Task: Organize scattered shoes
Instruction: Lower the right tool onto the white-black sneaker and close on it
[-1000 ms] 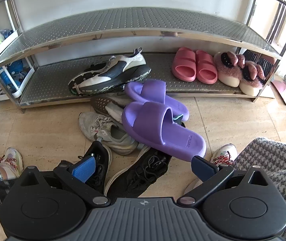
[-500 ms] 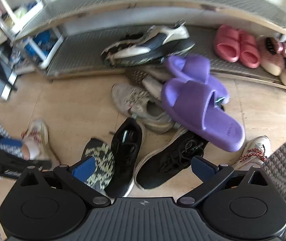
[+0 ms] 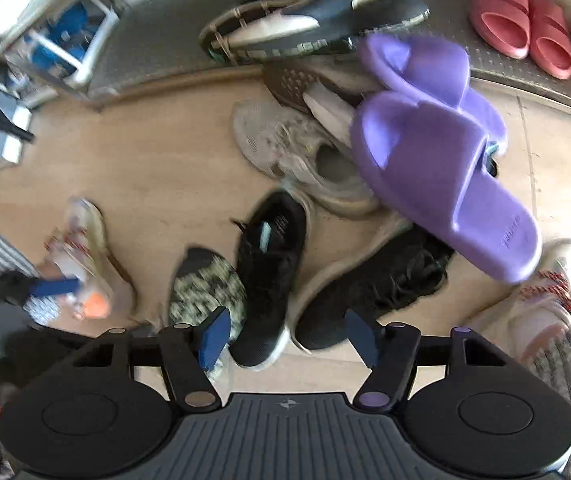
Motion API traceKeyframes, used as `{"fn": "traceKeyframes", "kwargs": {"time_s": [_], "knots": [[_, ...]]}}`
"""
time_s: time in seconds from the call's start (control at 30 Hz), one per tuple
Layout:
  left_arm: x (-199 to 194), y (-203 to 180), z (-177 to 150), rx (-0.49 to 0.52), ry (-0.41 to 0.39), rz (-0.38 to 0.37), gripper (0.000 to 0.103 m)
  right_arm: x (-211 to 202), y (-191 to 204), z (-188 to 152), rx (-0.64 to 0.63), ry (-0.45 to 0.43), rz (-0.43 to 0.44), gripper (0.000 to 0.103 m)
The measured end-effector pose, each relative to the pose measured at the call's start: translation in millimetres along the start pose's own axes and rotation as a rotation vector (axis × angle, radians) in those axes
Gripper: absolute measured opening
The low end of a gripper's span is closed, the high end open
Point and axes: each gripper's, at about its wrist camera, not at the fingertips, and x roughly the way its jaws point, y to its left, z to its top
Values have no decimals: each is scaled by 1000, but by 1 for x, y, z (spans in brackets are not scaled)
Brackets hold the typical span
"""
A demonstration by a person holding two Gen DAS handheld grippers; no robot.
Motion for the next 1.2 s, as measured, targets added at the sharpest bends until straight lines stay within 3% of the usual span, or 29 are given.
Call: {"fn": "traceKeyframes", "kwargs": {"time_s": [0.17,0.37,0.47,0.5,0.53,0.87,1.0,1.1,1.17,1.2], "knots": [[22,-9,14,10,-2,23,99,-11,-9,2,51,-29,12,67],[60,-26,24,86,66,44,98,-25,-19,2,110,-60,27,76],[75,-37,26,147,72,67,87,-12,-26,22,134,-79,14,79],[76,-38,26,155,74,66,65,-12,-27,22,135,-81,10,80],[80,-40,25,186,80,51,61,-12,-27,22,136,-83,8,80],[54,-33,3,184,42,4,55,-14,-23,12,133,-88,-10,83],[22,-14,1,132,-34,19,54,-17,-17,9,121,-98,-4,82],[-18,3,7,128,-166,81,54,-19,-14,7,115,-111,0,82],[-53,6,11,203,-344,193,54,-20,-16,6,119,-116,-3,82],[-60,4,11,224,-377,220,54,-20,-16,5,121,-119,-5,83]]}}
